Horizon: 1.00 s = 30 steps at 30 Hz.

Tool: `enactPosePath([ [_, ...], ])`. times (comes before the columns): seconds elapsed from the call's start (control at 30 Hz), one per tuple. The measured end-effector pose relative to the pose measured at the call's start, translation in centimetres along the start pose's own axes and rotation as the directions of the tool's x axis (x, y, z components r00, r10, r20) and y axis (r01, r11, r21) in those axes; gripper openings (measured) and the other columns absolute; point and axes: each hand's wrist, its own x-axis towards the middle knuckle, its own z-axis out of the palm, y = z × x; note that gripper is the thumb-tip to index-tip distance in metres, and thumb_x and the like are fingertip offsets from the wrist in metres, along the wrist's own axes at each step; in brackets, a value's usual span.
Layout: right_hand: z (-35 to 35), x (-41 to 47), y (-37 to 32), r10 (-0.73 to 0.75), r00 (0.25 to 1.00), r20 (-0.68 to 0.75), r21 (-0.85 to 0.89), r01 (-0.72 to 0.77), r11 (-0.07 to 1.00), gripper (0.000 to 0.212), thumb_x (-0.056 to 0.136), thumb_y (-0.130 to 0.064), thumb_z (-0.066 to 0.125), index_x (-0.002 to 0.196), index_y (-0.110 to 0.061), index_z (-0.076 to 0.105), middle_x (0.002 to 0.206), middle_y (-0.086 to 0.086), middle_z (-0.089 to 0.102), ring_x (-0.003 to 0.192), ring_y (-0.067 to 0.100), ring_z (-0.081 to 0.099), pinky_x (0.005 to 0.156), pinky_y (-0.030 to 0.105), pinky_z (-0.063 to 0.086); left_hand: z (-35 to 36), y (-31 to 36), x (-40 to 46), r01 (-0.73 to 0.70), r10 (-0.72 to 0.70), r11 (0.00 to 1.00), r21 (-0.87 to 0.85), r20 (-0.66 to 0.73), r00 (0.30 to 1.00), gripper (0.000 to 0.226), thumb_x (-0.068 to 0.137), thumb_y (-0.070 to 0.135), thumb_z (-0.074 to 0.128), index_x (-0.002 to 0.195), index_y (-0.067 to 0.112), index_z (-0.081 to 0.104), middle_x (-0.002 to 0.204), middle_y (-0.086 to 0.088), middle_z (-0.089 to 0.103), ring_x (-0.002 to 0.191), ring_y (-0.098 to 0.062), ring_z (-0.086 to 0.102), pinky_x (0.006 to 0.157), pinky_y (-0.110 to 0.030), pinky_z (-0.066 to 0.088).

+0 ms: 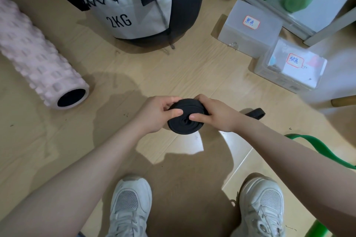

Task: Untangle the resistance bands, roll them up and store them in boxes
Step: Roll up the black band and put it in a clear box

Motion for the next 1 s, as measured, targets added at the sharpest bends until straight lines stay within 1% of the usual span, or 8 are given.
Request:
enactPosePath([
  [0.2, 0.0, -0.2, 0.7, 0.006, 0.989, -0.146, 0.154, 0.017, 0.988, 0.019, 0.094, -0.028, 0.049, 0.108, -0.017, 0.043, 0.09, -0.01, 0.055, 0.079, 0.0, 0.052, 0.068, 0.008, 0.039, 0.2, -0.7, -0.1, 0.076, -0.16, 0.897, -0.434, -0.16, 0.974, 0.024, 0.09, 0.003, 0.054, 0.096, 0.023, 0.065, 0.083, 0.011, 0.07, 0.074, -0.006, 0.064, 0.063, -0.023, 0.052],
  [0.3, 1.0, 0.3, 0.1, 0.026, 0.988, -0.153, 0.279, 0.017, 0.96, 0.028, 0.095, -0.028, 0.047, 0.118, -0.015, 0.04, 0.095, -0.017, 0.053, 0.085, -0.004, 0.053, 0.07, 0.005, 0.041, 0.7, -0.2, -0.2, 0.082, -0.204, 0.854, -0.514, -0.187, 0.961, 0.024, 0.091, 0.004, 0.053, 0.088, 0.024, 0.065, 0.083, 0.008, 0.069, 0.071, -0.007, 0.064, 0.055, -0.021, 0.052],
  [0.43, 1.7, 0.7, 0.1, 0.053, 0.984, -0.17, 0.33, 0.007, 0.944, 0.032, 0.096, -0.025, 0.046, 0.122, -0.009, 0.038, 0.098, -0.008, 0.054, 0.085, 0.003, 0.054, 0.069, 0.012, 0.044, 1.1, -0.3, -0.1, 0.12, -0.244, 0.855, -0.504, -0.187, 0.951, 0.018, 0.092, 0.006, 0.052, 0.095, 0.019, 0.063, 0.086, 0.008, 0.067, 0.07, -0.002, 0.064, 0.054, -0.017, 0.051],
  [0.57, 0.4, 0.3, 0.4, 0.009, 0.998, -0.065, 0.18, 0.003, 0.984, 0.028, 0.096, -0.024, 0.045, 0.119, -0.008, 0.041, 0.097, -0.003, 0.055, 0.085, 0.009, 0.054, 0.072, 0.016, 0.043, 0.6, -0.9, -0.7, 0.28, -0.283, 0.824, -0.492, 0.069, 0.957, 0.016, 0.09, 0.005, 0.054, 0.092, 0.021, 0.058, 0.094, 0.003, 0.066, 0.073, -0.004, 0.068, 0.063, -0.019, 0.055],
  [0.73, -0.3, 0.2, 0.1, -0.019, 0.996, 0.087, 0.054, 0.014, 0.998, 0.023, 0.093, -0.025, 0.052, 0.111, -0.013, 0.047, 0.097, 0.002, 0.059, 0.086, 0.017, 0.055, 0.075, 0.025, 0.043, -0.9, -0.5, 0.5, 0.395, -0.344, 0.912, -0.111, 0.318, 0.884, 0.03, 0.075, 0.02, 0.071, 0.102, 0.028, 0.06, 0.113, -0.005, 0.064, 0.106, -0.02, 0.062, 0.098, -0.036, 0.047],
  [0.8, -0.6, 0.4, -0.2, -0.015, 0.996, 0.086, 0.057, 0.01, 0.998, 0.02, 0.092, -0.026, 0.055, 0.107, -0.014, 0.049, 0.094, 0.001, 0.059, 0.083, 0.015, 0.054, 0.073, 0.023, 0.042, -0.8, 0.1, 0.9, 0.345, -0.324, 0.938, -0.015, 0.313, 0.893, 0.024, 0.079, 0.023, 0.071, 0.101, 0.028, 0.061, 0.102, -0.001, 0.067, 0.093, -0.015, 0.065, 0.088, -0.032, 0.05],
  [0.9, -1.1, 0.6, -0.4, -0.004, 0.996, 0.084, 0.058, -0.001, 0.998, 0.021, 0.091, -0.025, 0.056, 0.107, -0.012, 0.052, 0.091, -0.002, 0.059, 0.08, 0.012, 0.053, 0.072, 0.019, 0.041, -0.2, 0.7, 1.2, 0.256, -0.231, 0.957, -0.134, 0.177, 0.957, 0.018, 0.08, 0.019, 0.07, 0.091, 0.03, 0.061, 0.085, 0.008, 0.069, 0.07, -0.003, 0.066, 0.069, -0.023, 0.049],
  [1.0, -1.8, 0.7, -0.7, -0.001, 0.995, 0.095, 0.072, -0.006, 0.997, 0.015, 0.09, -0.022, 0.058, 0.104, -0.017, 0.052, 0.086, -0.009, 0.057, 0.076, 0.003, 0.052, 0.066, 0.01, 0.04, 0.3, 0.7, 1.2, 0.201, -0.185, 0.959, -0.202, 0.096, 0.978, 0.023, 0.079, 0.012, 0.071, 0.086, 0.032, 0.062, 0.083, 0.008, 0.07, 0.074, -0.007, 0.067, 0.072, -0.026, 0.05],
])
